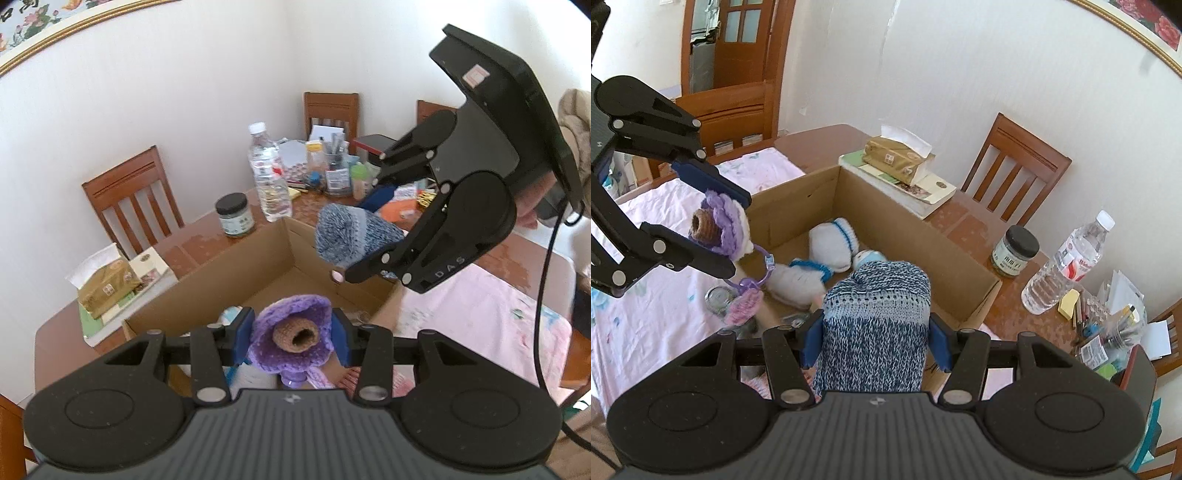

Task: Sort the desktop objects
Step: 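Open the left tool to drop the purple item while the right tool releases the sock into the box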

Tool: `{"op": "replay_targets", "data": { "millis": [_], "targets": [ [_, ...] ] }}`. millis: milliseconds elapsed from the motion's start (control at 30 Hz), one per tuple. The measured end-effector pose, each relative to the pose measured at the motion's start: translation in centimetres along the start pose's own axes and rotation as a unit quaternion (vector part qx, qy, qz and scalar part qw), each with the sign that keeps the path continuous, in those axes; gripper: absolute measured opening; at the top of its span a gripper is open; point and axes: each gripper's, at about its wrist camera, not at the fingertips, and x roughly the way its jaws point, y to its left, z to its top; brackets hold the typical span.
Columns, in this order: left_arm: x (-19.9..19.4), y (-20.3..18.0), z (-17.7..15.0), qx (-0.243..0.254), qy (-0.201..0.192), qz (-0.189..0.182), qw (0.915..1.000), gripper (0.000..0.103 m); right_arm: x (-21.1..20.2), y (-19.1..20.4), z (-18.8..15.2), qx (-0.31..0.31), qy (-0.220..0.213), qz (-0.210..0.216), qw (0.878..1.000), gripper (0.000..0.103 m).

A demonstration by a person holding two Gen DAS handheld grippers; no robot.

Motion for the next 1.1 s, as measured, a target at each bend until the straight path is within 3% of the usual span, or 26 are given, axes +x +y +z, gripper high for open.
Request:
{"op": "replay_targets", "data": {
  "millis": [267, 600, 700, 733, 767, 833, 1100],
  "targets": [
    [1.3, 2.6, 0.4, -0.016, 0.007, 0.024, 0.9995, 0.043, 2.4, -1.7, 0.9, 0.027, 0.011, -0.009, 1.0, 0.062],
    [3.6, 5.1, -0.9, -0.03, 0.045, 0.053, 0.9971, 0.044, 4.8, -1.2, 0.3, 0.03, 0.031, -0.01, 0.999, 0.066],
    [4.3, 5.7, -1.6, -0.032, 0.057, 0.066, 0.9957, 0.05, 4.6, -1.0, 0.2, 0.027, 0.03, -0.016, 0.999, 0.083],
    [4.5, 5.8, -1.8, -0.033, 0.062, 0.069, 0.9951, 0.056, 4.5, -0.8, 0.1, 0.025, 0.026, -0.018, 0.999, 0.085],
    [4.6, 5.8, -2.0, -0.034, 0.067, 0.073, 0.9945, 0.069, 4.3, -0.8, 0.1, 0.023, 0.026, -0.018, 0.999, 0.085],
    [4.6, 5.8, -2.3, -0.033, 0.065, 0.079, 0.9942, 0.077, 4.0, -0.6, 0.1, 0.024, 0.027, -0.016, 0.999, 0.085],
    [3.0, 4.4, -3.3, -0.029, 0.066, 0.06, 0.9956, 0.087, 2.4, 0.8, -1.1, 0.02, 0.021, -0.008, 1.0, 0.093]
  ]
}}
